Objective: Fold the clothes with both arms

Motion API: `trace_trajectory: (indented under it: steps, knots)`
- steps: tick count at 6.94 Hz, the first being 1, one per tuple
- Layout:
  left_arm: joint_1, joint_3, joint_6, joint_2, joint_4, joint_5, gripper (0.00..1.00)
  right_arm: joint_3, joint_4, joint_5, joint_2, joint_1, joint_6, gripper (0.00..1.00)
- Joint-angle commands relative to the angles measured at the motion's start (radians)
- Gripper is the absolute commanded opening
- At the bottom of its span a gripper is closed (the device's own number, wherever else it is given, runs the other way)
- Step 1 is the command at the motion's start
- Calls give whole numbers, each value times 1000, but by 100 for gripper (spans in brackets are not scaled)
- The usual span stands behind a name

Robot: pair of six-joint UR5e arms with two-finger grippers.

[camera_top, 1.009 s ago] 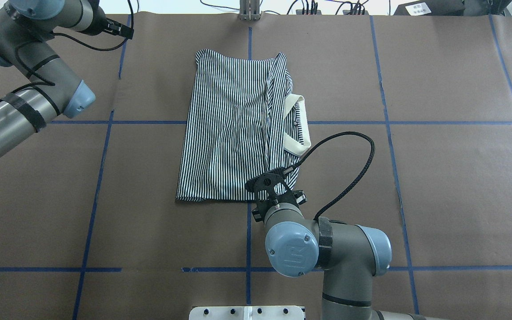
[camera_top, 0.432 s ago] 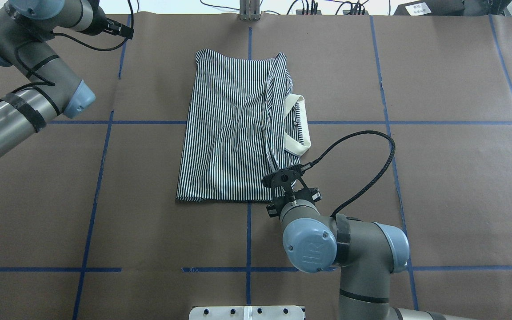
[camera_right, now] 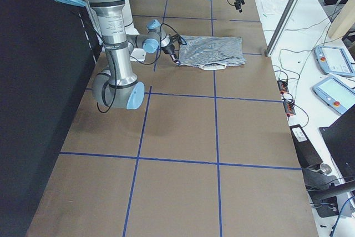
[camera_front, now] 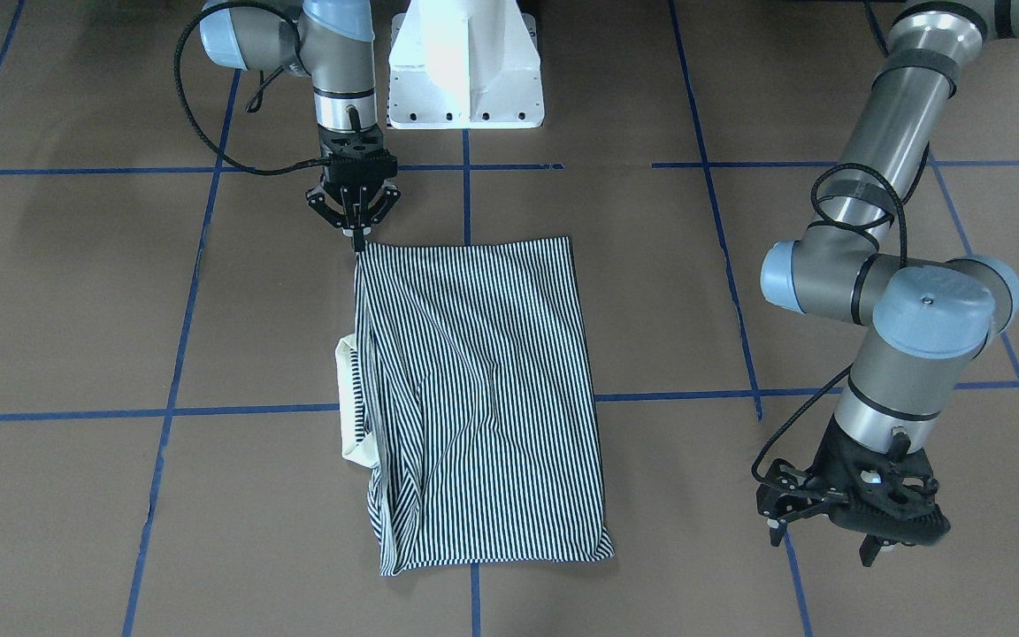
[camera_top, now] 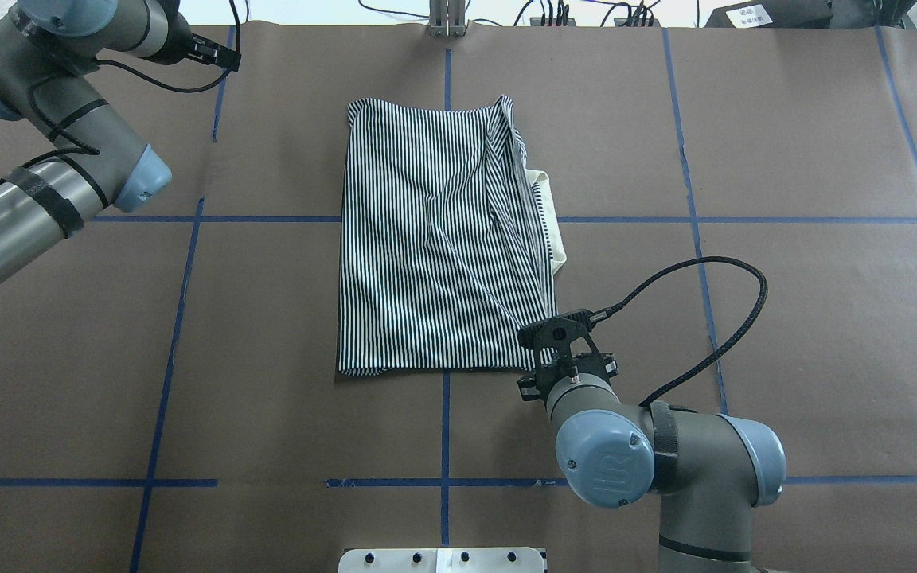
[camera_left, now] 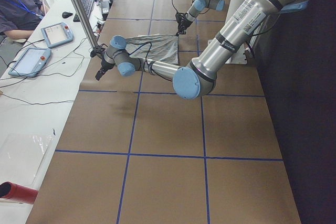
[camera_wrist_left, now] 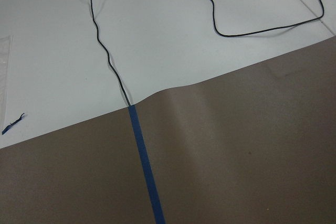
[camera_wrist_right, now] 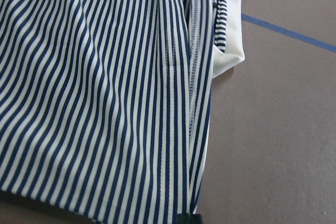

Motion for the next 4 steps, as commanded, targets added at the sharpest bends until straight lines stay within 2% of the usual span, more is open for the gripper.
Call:
trace_trajectory:
  steps: [1, 2, 4]
  knots:
    - [0, -2, -1, 0, 0, 0, 100, -6, 2, -14, 6, -20, 21, 100]
    - [0, -3, -1, 0, 0, 0, 100, 35, 1, -2, 11, 8, 18, 100]
    - [2, -40, -32, 0, 5, -70, 100, 113, 16, 157, 19, 122, 22, 100]
